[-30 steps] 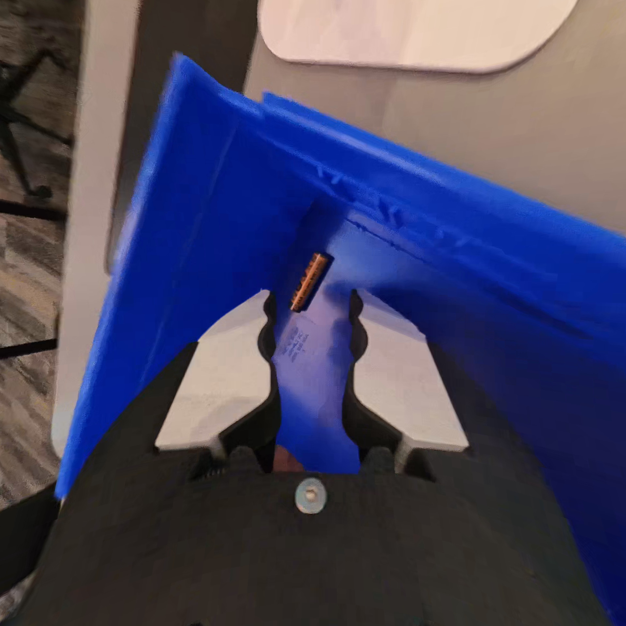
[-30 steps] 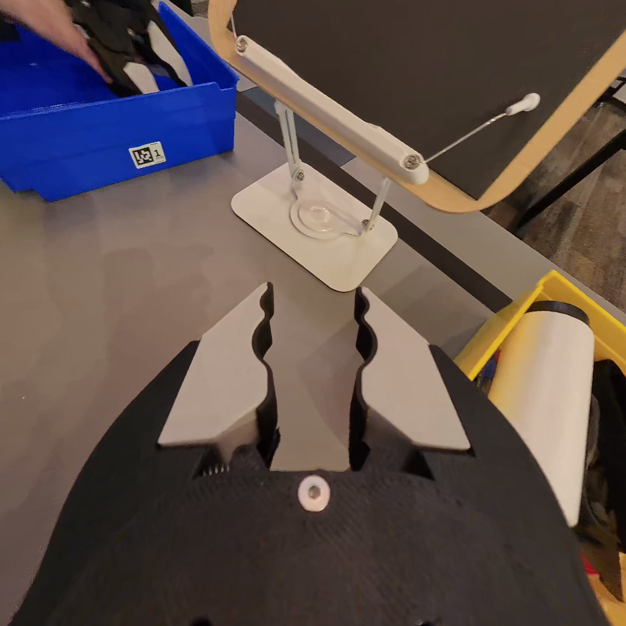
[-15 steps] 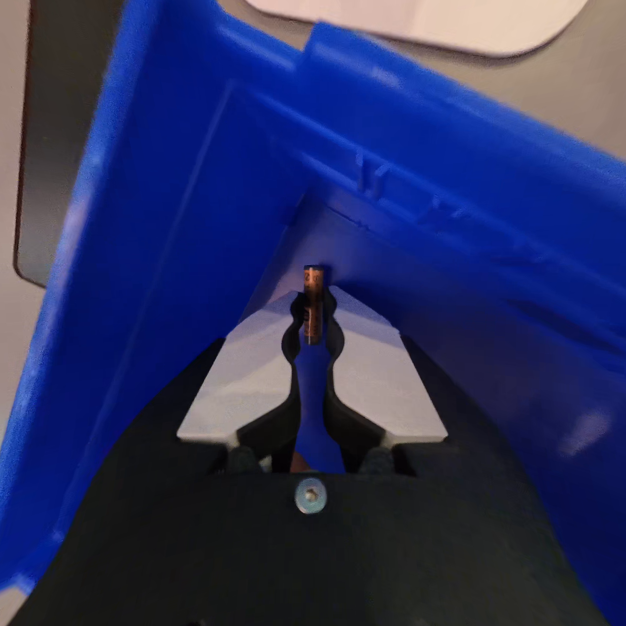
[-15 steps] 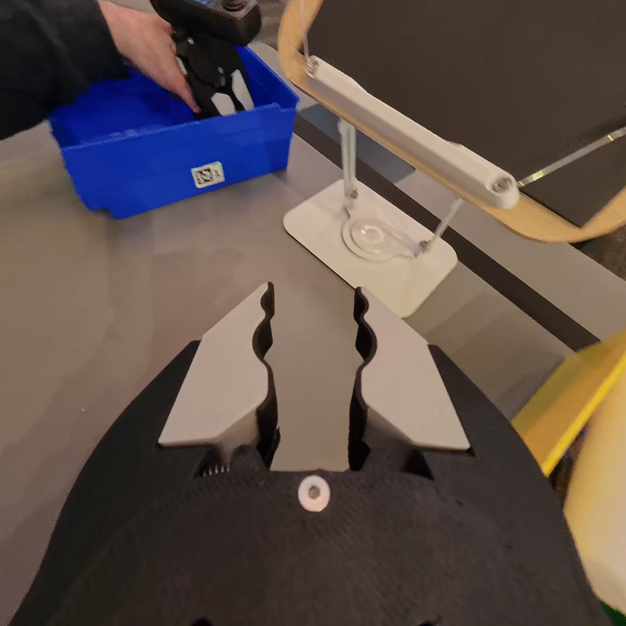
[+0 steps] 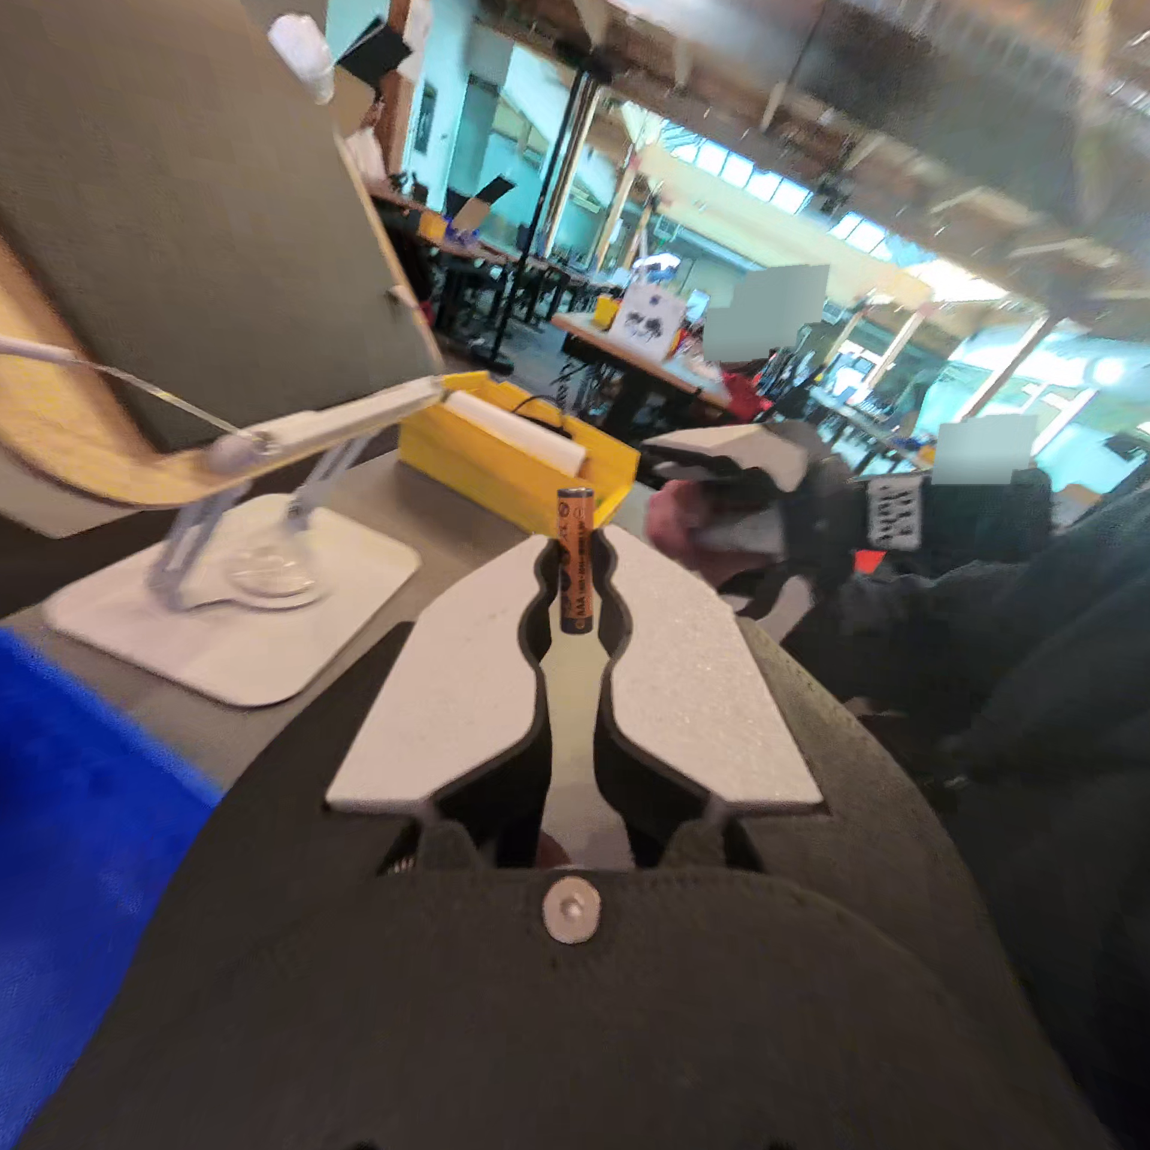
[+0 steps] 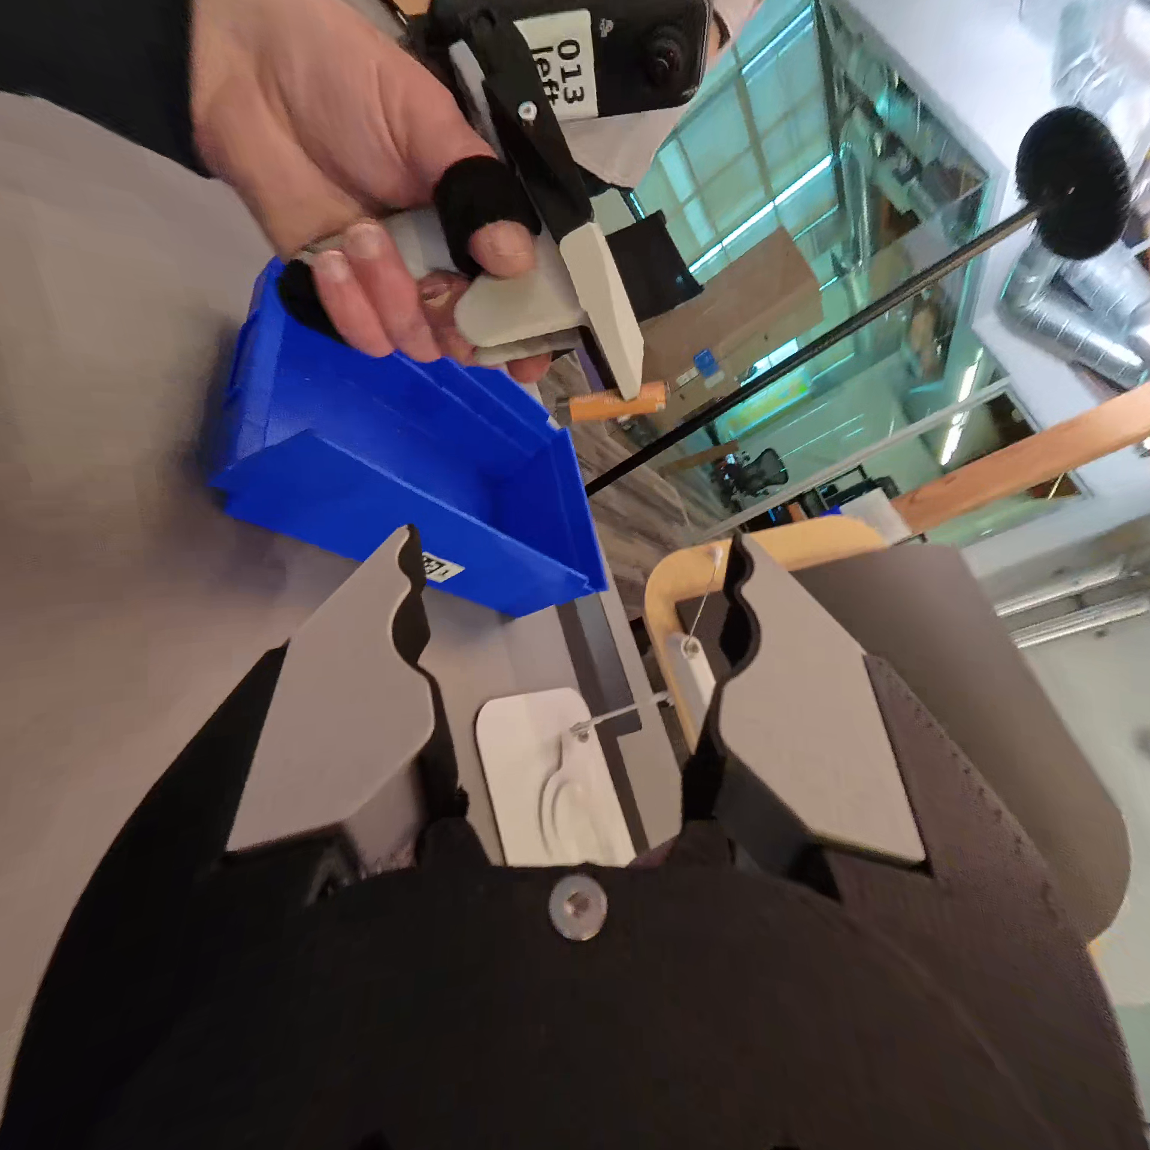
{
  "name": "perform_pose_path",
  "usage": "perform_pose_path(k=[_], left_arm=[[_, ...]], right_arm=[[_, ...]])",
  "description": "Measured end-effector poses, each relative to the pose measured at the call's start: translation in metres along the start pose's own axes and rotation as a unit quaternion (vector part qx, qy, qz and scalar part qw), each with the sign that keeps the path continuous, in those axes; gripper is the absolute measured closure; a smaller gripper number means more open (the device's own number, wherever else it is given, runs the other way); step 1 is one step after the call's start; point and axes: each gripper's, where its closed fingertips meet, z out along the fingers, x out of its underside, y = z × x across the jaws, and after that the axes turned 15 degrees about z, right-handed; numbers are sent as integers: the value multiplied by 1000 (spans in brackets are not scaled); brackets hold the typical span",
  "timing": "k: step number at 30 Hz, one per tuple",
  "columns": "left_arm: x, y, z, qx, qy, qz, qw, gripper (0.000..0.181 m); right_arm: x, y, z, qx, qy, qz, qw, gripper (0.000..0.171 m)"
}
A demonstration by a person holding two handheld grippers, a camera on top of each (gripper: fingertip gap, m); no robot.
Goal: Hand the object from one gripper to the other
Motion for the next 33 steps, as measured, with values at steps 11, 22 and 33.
perform_pose_path(k=[11, 22, 33], left_arm=[[20, -77, 38, 100, -101, -107, 984, 172], [33, -88, 50, 129, -90, -122, 980, 170], [44, -78, 48, -85, 125, 481, 864, 136]], right_arm=[[-10, 24, -10, -41, -10, -50, 998, 115], [5, 30, -26, -86, 19, -10, 996, 124], [15, 37, -57, -349, 29, 526, 775, 124]])
